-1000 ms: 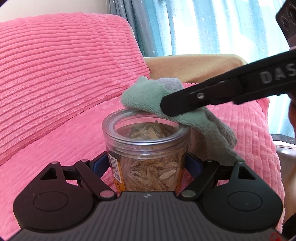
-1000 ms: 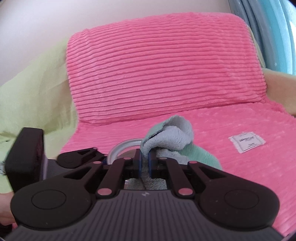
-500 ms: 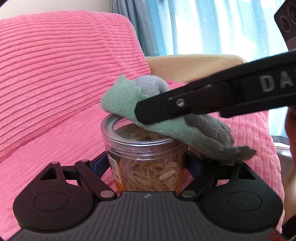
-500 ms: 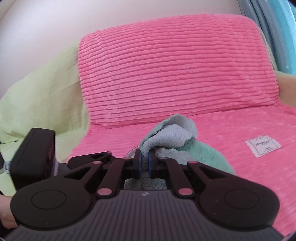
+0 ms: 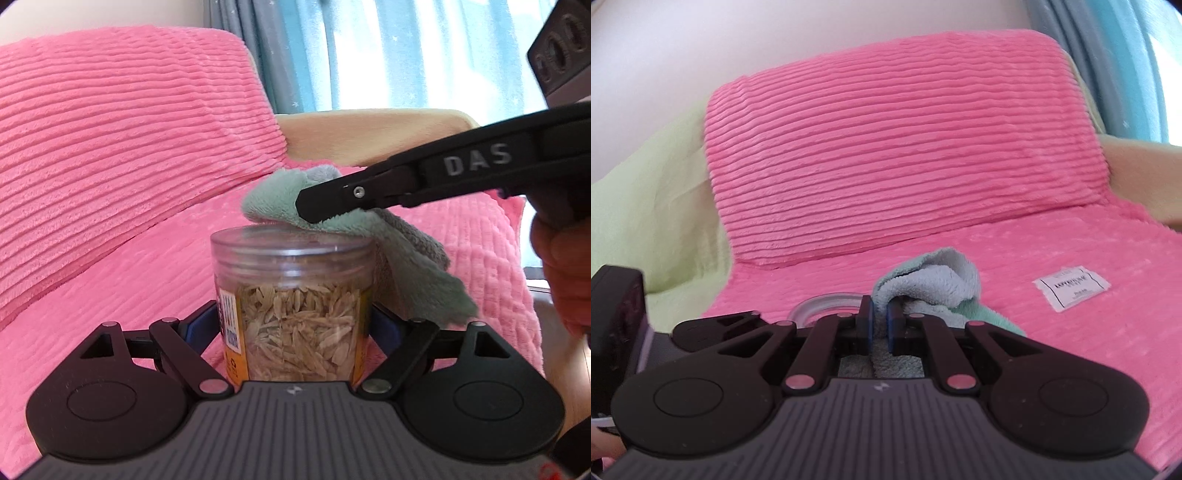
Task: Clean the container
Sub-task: 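Wipe the cloth down the jar side with the right gripper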
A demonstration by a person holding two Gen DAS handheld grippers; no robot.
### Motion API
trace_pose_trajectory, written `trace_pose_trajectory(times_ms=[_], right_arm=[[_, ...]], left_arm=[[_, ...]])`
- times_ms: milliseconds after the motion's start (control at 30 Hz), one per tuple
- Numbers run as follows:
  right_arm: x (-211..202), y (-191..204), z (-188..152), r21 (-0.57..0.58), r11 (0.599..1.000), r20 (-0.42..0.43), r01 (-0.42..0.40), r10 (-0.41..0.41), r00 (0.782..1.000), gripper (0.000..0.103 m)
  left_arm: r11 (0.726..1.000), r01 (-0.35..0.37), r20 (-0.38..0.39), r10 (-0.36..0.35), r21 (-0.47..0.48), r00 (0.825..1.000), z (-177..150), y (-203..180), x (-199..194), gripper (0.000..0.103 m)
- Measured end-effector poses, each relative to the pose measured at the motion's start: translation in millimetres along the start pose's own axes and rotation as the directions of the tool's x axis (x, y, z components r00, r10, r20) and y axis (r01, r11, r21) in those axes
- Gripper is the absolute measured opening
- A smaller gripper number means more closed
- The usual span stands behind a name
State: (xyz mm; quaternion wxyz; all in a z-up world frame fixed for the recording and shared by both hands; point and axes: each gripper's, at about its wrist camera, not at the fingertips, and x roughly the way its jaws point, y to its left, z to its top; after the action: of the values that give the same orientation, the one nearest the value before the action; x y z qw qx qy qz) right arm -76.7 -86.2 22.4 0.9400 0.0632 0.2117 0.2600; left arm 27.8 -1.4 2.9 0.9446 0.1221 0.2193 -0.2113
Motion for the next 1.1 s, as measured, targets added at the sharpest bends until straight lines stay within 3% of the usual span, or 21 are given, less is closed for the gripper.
trace_pose_trajectory(times_ms=[233, 500, 667, 867, 1100], right_arm=[[1.8, -14.3, -2.7, 0.026, 0.999, -0.014, 0.038, -0.037, 0.999, 0.005], [-5.3, -27.0, -1.0, 0.076, 0.988, 0.05, 0.132, -0.136, 0.989, 0.005], [-18.7, -18.9, 5.5, 0.046, 0.997, 0.133, 0.063, -0.069, 0.989, 0.005], [2.1, -16.5, -2.2, 0.018, 1.0, 0.025, 0.003, -0.003, 1.0, 0.005], [3.0, -18.8, -4.5, 0.027, 1.0, 0.011, -0.006, 0.005, 1.0, 0.005]], left_arm=[[0.999, -0.001, 0.008, 0.001, 0.037, 1.0, -12.9, -4.1, -11.2, 0.085], [0.999, -0.032, 0.051, 0.032, 0.011, 0.998, -19.0, -7.5, -5.6, 0.086], [0.997, -0.053, 0.048, 0.056, -0.048, 0.997, -19.2, -7.1, 4.0, 0.086], [0.997, -0.067, 0.048, 0.069, -0.027, 0.996, -19.2, -18.6, 6.6, 0.089], [0.997, -0.06, 0.034, 0.062, -0.042, 0.998, -24.2, -22.1, 1.5, 0.089]])
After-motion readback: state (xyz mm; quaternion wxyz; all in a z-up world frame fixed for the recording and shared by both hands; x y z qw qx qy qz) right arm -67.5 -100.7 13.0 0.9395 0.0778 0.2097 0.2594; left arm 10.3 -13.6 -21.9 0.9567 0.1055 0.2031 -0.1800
